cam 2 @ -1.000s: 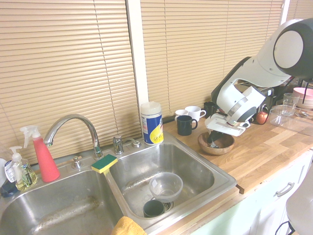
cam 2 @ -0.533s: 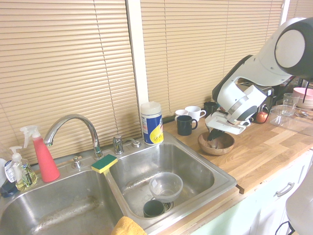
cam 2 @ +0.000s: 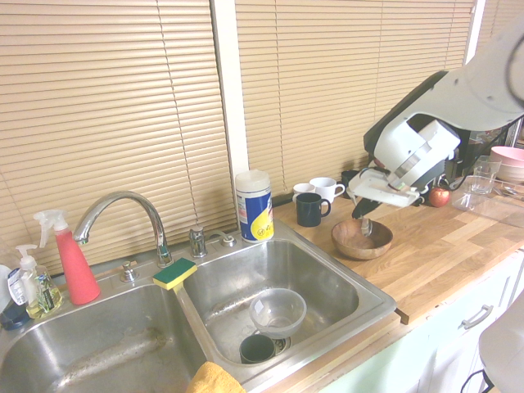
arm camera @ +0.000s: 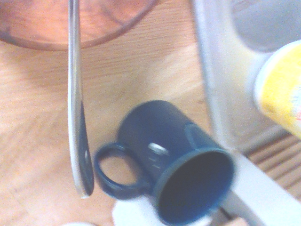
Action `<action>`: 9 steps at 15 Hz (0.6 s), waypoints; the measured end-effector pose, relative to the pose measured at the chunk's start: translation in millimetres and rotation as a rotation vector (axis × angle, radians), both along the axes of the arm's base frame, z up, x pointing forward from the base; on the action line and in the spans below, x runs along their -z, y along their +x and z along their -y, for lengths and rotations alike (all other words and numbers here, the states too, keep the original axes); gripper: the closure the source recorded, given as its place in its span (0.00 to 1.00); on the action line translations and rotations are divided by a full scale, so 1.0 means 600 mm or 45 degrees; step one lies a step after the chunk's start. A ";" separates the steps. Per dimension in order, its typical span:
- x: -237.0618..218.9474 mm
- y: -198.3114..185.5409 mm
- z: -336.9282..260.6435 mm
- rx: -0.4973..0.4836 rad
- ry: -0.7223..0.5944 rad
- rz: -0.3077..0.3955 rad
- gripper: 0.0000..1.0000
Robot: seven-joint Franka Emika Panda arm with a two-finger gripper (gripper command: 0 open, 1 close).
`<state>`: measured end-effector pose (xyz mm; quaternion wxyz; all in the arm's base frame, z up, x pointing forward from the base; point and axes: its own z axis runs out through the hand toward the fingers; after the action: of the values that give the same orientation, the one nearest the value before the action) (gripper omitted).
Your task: Put the spoon into the sink
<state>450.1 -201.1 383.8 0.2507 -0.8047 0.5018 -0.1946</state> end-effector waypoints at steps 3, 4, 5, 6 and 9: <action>-0.060 0.025 -0.086 -0.076 -0.081 -0.002 1.00; -0.076 0.037 -0.129 -0.103 -0.121 -0.011 1.00; -0.090 0.049 -0.177 -0.130 -0.160 -0.020 1.00; -0.104 0.057 -0.233 -0.167 -0.203 -0.030 1.00; -0.121 0.062 -0.402 -0.258 -0.341 -0.057 1.00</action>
<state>487.1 40.1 456.3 0.1483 -0.8814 0.3932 -0.2155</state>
